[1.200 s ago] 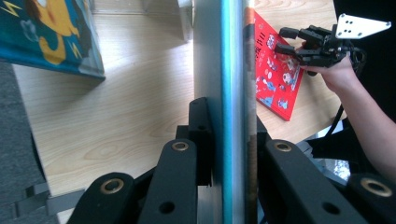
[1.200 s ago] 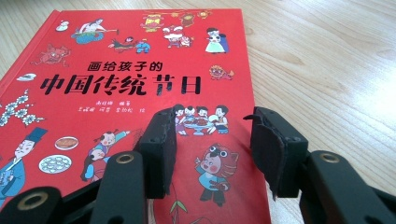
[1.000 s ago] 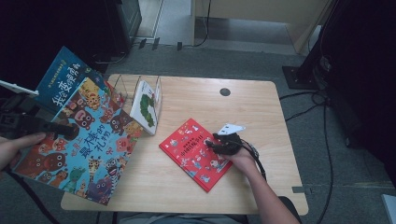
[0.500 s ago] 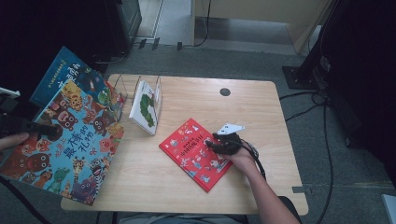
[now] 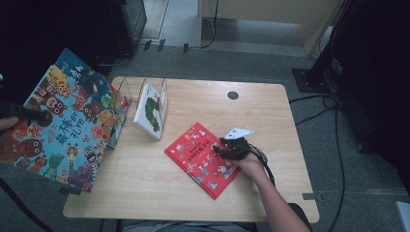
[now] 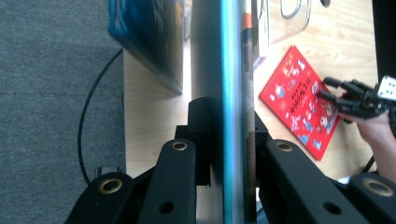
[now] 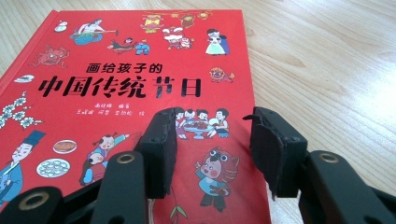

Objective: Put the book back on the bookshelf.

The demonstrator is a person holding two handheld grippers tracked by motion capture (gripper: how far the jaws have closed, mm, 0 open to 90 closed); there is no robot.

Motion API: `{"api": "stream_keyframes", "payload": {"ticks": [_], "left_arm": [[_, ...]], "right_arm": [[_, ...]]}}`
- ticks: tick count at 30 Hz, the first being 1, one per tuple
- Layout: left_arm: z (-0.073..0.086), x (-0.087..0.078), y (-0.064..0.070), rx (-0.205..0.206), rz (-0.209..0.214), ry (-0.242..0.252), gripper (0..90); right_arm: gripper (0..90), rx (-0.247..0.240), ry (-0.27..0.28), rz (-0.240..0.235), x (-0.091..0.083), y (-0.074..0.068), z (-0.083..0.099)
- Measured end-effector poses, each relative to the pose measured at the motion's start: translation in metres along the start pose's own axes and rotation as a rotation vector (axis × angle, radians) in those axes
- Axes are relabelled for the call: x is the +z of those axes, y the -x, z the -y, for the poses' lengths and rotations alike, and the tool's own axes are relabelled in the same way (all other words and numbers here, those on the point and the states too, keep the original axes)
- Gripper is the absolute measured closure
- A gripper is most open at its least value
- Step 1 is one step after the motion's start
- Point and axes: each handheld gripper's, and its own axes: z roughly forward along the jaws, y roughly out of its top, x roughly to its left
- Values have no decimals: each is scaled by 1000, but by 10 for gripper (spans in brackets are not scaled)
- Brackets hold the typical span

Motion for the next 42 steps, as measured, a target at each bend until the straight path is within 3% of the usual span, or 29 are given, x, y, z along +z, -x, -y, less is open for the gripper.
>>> {"api": "stream_keyframes", "payload": {"ticks": [7,11,24,33,42], "left_arm": [[-25,1,3,-18,-35,16,805],[-38,6,1,-38,-21,36,805],[-74,43,-1,-48,7,79,801],[-90,67,1,-16,-11,84,796],[-97,88,10,43,-47,42,786]], "right_arm": [[511,1,1,-1,0,0,0],[512,2,2,-3,0,0,0],[512,3,8,2,-1,-1,2],[512,9,10,0,-2,-1,3],[513,6,8,13,-11,-2,10]]}}
